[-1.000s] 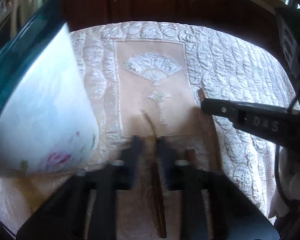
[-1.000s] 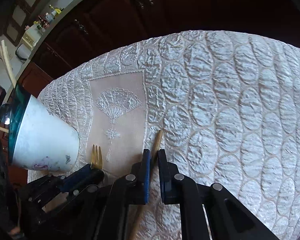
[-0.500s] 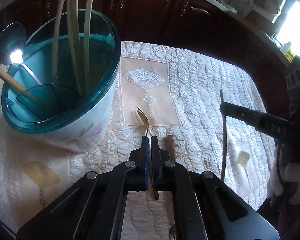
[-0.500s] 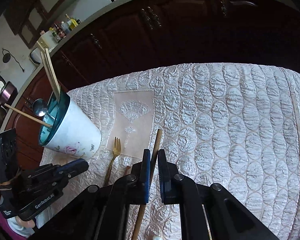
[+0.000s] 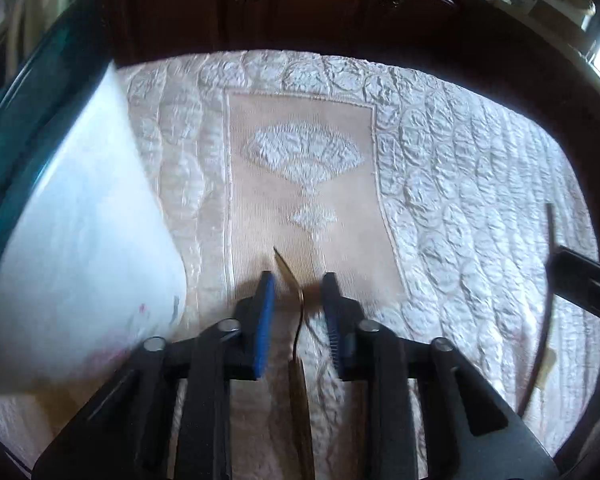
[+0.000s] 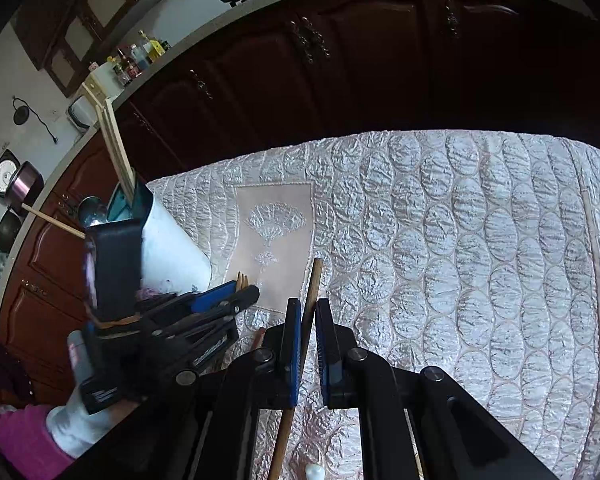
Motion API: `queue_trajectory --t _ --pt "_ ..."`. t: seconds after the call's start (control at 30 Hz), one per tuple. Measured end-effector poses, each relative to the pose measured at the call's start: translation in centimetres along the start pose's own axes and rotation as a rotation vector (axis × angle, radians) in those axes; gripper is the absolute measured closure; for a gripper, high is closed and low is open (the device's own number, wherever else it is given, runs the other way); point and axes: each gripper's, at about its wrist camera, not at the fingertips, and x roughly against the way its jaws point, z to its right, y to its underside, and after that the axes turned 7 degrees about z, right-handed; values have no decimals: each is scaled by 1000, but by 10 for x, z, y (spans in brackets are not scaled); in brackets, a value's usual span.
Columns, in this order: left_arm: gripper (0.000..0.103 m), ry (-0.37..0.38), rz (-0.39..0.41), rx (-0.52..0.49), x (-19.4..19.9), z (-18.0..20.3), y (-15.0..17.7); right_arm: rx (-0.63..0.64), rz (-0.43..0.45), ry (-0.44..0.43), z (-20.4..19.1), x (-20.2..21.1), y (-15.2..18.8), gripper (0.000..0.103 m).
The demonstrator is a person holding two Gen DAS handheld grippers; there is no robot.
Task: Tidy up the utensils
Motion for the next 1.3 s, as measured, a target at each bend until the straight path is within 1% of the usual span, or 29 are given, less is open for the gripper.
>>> queue_trajectory --t 0.07,0.13,0.2,0.3,0.4,0.47,0.6,0.7,0.73,0.77,0.8,0.87,0.9,0.97,1.0,1.03,1.07,1.1,1.13,1.17,1.2,1.27,1.3 --pt "98 8 -6 -7 -2 2 -2 0 9 -4 -1 5 -1 96" --pt "100 46 -16 7 4 1 -2 5 19 -7 -3 10 -1 97" --pt "101 71 -4 -3 17 2 0 11 31 -14 -6 17 -1 97" --pt "102 156 21 22 48 -9 4 23 53 -22 -11 29 -1 97" --pt "102 214 59 22 82 -19 6 40 71 -28 -18 41 0 97" --pt "102 209 88 11 101 -25 8 44 75 -25 -22 45 3 97" --pt "102 233 121 50 126 -38 10 42 66 -21 -28 44 9 97" --pt "102 245 152 70 147 -49 10 47 25 21 -24 27 10 96" --pt "102 250 162 78 154 -52 9 35 -9 42 -19 14 11 87" --pt "102 252 172 86 158 -52 9 20 -46 66 -13 1 13 71" --pt "102 253 184 95 164 -55 9 7 -80 91 -8 -14 17 70" --pt "102 256 201 111 176 -60 8 -12 -135 116 1 -42 23 70" --pt "102 258 208 117 182 -62 8 -19 -154 124 4 -53 25 73" --pt "102 260 220 125 192 -69 7 -29 -167 139 9 -72 26 88" --pt "102 262 223 130 197 -73 6 -20 -142 150 9 -76 24 91" --pt "102 264 226 137 200 -76 5 -20 -140 147 9 -77 23 95" --pt "102 265 229 142 205 -82 4 -19 -148 130 6 -75 18 95" --pt "102 264 233 145 208 -85 2 -19 -148 130 6 -75 18 96" --pt "102 260 238 144 211 -87 1 -3 -143 125 3 -72 16 96" --pt "102 255 247 144 214 -90 0 9 -118 115 3 -56 12 97" --pt "102 254 250 145 214 -91 0 9 -118 115 3 -56 12 97" --pt "102 269 245 127 213 -89 2 -4 -73 91 3 -35 9 97" --pt "102 275 240 112 212 -86 6 -6 -29 76 1 -14 8 97"
